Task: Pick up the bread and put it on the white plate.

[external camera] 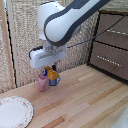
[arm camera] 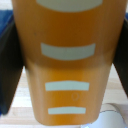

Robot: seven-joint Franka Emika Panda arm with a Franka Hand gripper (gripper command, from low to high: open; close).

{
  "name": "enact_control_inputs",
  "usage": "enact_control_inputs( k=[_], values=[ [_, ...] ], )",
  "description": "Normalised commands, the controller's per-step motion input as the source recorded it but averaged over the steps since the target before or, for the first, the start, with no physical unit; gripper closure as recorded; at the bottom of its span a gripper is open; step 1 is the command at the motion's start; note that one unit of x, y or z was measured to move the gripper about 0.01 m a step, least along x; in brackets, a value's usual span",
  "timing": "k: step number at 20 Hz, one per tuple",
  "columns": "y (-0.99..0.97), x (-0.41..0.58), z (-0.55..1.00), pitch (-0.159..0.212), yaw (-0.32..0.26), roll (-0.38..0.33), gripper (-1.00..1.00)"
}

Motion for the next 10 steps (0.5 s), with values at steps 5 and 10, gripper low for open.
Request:
enact_control_inputs(
  k=[5,10],
  values=[
    [0.88,0.491,0.2,0.091,0.0,0.0,1.0],
    [0.89,0.491,-0.01,0.077,0.0,0.0,1.0]
  ],
)
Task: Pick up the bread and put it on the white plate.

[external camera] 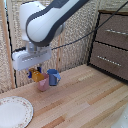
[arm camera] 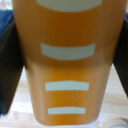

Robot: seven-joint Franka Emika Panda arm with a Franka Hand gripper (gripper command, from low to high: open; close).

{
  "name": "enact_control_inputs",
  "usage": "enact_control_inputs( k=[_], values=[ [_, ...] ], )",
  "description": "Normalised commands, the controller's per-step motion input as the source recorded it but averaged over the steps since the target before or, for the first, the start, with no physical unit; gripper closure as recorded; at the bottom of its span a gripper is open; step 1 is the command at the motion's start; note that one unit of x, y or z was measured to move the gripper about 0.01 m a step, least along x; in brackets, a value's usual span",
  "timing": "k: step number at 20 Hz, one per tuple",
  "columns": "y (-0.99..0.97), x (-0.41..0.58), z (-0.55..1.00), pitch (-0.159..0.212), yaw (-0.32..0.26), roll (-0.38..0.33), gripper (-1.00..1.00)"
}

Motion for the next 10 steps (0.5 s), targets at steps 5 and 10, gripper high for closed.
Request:
enact_control_inputs(
  k=[5,10],
  values=[
    [0.94,0.33,-0.14,0.082,0.002,-0.014,1.0],
    [0.93,0.192,-0.36,0.069,0.011,-0.078,1.0]
  ],
)
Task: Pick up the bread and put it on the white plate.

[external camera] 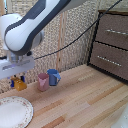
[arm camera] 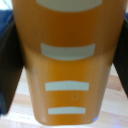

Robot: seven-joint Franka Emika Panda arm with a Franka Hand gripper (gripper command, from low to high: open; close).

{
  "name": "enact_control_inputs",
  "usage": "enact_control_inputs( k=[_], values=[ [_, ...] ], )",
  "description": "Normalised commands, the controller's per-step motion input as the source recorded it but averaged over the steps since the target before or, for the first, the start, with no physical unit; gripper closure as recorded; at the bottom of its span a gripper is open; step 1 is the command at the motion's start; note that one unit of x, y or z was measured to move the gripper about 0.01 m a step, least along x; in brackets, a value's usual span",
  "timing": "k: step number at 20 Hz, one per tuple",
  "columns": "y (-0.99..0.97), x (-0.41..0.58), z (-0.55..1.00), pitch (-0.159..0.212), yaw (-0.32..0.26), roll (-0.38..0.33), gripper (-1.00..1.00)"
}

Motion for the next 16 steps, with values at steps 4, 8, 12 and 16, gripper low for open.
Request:
enact_control_inputs(
  k=[4,8,12,16],
  values=[
    [0.69,0.027,-0.64,0.007,0.009,-0.203,1.0],
    [0.46,0.0,-0.6,-0.099,0.02,-0.262,1.0],
    [0.36,0.018,-0.39,-0.189,0.036,-0.199,1.0],
    [0.28,0.131,-0.13,-0.215,0.036,-0.12,1.0]
  ],
)
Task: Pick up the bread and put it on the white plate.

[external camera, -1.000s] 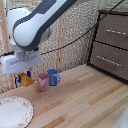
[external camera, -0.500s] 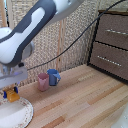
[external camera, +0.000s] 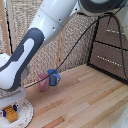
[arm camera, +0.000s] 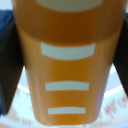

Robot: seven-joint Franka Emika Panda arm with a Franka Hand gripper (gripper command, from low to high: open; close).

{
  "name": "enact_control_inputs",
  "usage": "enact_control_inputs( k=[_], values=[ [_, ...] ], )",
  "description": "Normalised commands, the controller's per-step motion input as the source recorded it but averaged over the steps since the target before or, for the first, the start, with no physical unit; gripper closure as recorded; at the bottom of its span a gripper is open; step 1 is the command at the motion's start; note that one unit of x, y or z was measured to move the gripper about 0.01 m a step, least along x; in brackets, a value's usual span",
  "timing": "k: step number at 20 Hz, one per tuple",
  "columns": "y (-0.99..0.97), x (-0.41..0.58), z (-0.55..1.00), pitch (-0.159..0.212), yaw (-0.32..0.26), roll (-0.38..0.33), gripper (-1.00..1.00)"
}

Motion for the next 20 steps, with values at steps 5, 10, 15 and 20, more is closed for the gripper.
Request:
enact_control_inputs(
  k=[5,10,15,20],
  values=[
    [0.13,0.082,0.19,-0.148,0.031,-0.038,-1.0],
    [-0.16,-0.009,0.52,0.003,0.072,-0.003,-1.0],
    [-0.17,-0.024,0.61,-0.003,0.116,-0.082,-1.0],
    [-0.05,0.174,0.65,-0.136,0.035,-0.119,-1.0]
  ],
)
